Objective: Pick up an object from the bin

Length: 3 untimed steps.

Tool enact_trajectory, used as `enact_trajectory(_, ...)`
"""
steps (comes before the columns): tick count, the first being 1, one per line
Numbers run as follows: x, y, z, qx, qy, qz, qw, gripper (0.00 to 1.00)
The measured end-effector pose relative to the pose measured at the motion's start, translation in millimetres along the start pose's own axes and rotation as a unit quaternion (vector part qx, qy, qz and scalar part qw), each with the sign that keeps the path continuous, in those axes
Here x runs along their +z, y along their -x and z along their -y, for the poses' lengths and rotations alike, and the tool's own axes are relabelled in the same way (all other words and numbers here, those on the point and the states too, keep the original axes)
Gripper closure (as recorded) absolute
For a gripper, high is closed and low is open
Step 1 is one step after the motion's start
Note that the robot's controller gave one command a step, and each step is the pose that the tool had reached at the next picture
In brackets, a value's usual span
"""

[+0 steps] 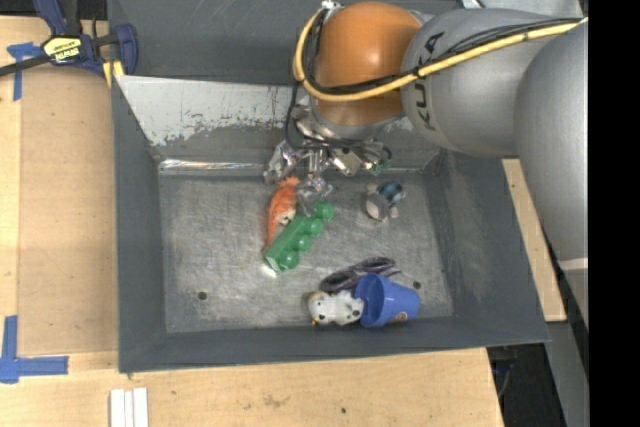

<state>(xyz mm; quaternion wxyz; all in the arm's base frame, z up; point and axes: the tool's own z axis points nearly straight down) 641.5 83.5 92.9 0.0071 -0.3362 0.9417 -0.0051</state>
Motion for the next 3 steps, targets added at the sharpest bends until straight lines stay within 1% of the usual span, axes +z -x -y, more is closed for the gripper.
enact_trajectory(3, 0.3, -0.2, 0.1, 0.001, 0.001, 0.0003, 1.0, 1.0)
